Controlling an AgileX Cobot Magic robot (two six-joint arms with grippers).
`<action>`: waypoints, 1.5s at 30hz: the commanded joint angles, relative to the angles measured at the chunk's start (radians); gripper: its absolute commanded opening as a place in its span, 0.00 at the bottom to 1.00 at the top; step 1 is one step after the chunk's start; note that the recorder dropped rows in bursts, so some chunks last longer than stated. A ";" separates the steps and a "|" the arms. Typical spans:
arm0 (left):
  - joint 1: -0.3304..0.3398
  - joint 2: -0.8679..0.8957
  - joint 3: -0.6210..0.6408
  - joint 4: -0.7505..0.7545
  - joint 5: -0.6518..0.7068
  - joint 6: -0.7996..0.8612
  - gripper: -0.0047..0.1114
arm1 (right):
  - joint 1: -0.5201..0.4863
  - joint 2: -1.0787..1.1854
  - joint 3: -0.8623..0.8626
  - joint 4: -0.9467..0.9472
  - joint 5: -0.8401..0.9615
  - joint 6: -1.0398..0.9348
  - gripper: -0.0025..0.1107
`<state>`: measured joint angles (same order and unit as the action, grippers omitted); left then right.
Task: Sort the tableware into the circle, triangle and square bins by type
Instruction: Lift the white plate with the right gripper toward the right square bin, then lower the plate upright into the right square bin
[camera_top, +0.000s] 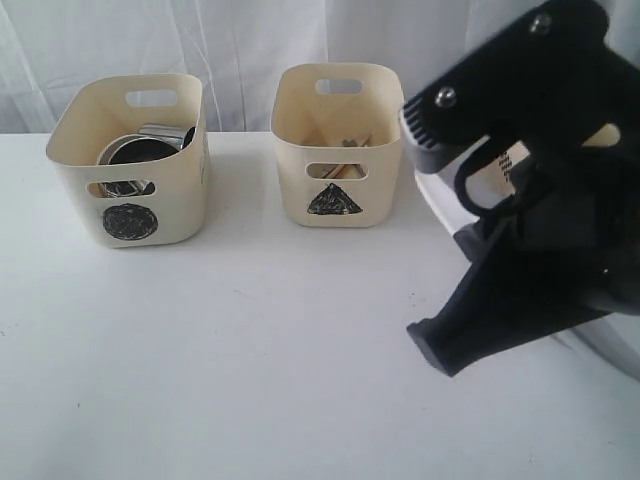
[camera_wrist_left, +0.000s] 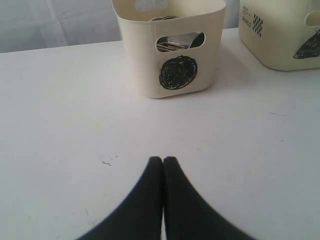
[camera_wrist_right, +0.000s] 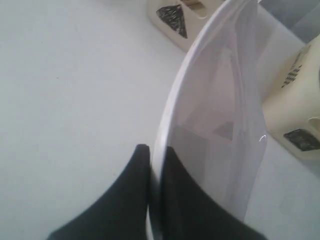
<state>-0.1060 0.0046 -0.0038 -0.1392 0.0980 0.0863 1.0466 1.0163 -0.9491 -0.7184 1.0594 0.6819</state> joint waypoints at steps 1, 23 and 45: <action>0.005 -0.005 0.004 -0.009 0.000 -0.001 0.04 | 0.006 -0.029 -0.020 -0.113 -0.014 -0.043 0.02; 0.005 -0.005 0.004 -0.009 0.000 -0.001 0.04 | -0.225 -0.032 -0.137 -0.284 -0.239 -0.186 0.02; 0.005 -0.005 0.004 -0.009 0.000 -0.001 0.04 | -0.904 0.364 -0.258 0.072 -0.865 -0.522 0.02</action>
<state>-0.1060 0.0046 -0.0038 -0.1392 0.0980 0.0863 0.1740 1.3485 -1.1798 -0.6288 0.2963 0.1807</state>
